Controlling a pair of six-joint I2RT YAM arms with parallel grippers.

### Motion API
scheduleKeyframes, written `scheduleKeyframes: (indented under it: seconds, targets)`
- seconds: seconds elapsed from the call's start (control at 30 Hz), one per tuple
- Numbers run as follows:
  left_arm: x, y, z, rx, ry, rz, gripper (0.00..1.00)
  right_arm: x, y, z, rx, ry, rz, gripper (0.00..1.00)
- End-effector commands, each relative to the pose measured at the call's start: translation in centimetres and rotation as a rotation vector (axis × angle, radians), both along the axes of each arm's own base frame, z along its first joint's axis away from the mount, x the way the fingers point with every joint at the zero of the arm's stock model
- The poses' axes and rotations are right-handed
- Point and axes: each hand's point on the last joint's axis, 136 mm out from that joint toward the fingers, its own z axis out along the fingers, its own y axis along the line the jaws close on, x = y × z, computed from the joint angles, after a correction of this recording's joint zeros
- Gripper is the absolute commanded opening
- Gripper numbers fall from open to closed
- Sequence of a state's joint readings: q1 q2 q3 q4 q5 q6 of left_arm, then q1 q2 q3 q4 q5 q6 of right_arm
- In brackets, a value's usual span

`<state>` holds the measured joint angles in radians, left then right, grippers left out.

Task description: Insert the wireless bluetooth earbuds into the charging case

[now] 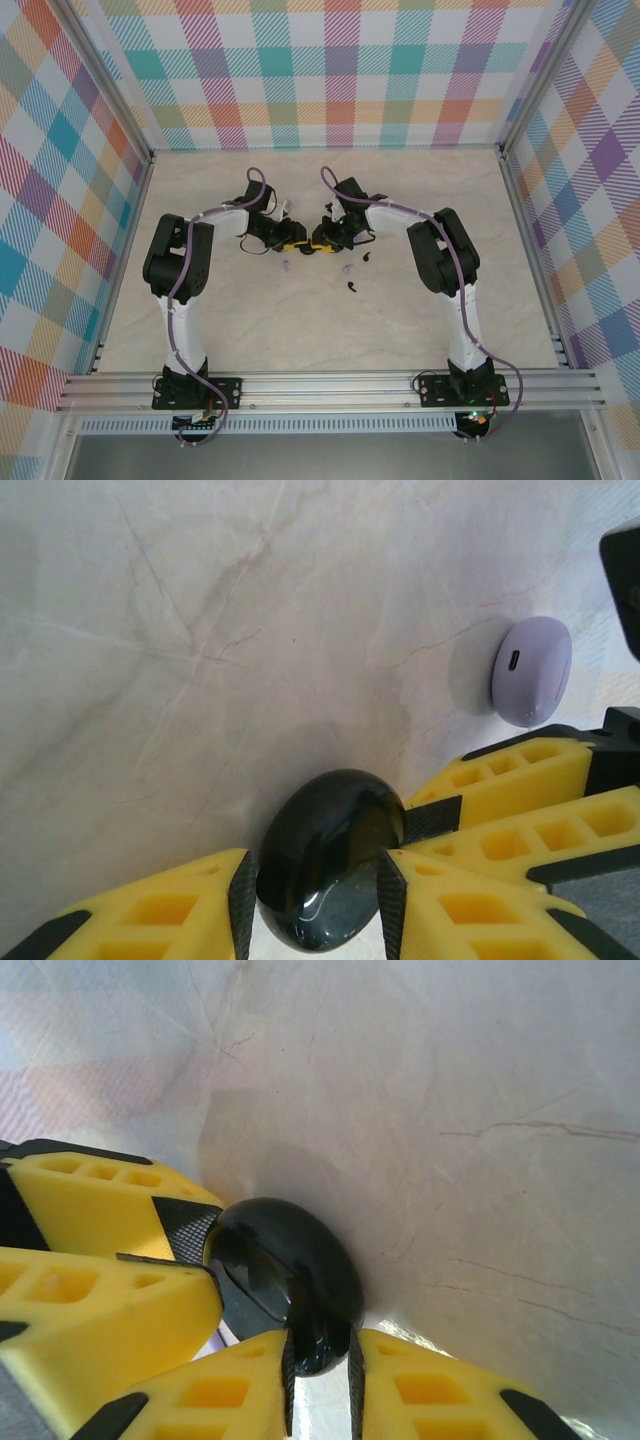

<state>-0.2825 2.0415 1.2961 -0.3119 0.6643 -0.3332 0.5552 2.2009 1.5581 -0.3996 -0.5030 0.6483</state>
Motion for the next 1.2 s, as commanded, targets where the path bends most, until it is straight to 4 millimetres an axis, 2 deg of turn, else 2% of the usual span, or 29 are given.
scheduleKeyframes:
  seconds: [0.0, 0.6, 1.17]
  targets:
    - [-0.6, -0.1, 0.0, -0.047, 0.035, 0.011, 0.39, -0.1, 0.1, -1.7, -0.010, 0.034, -0.002, 0.22]
    - [-0.4, -1.1, 1.0, -0.127, 0.026, 0.033, 0.37, -0.2, 0.0, -2.4, -0.020, 0.046, 0.000, 0.22]
    - [-1.0, -1.6, 2.1, -0.160, 0.020, 0.025, 0.37, 0.0, 0.0, -1.9, -0.019, 0.035, 0.004, 0.25]
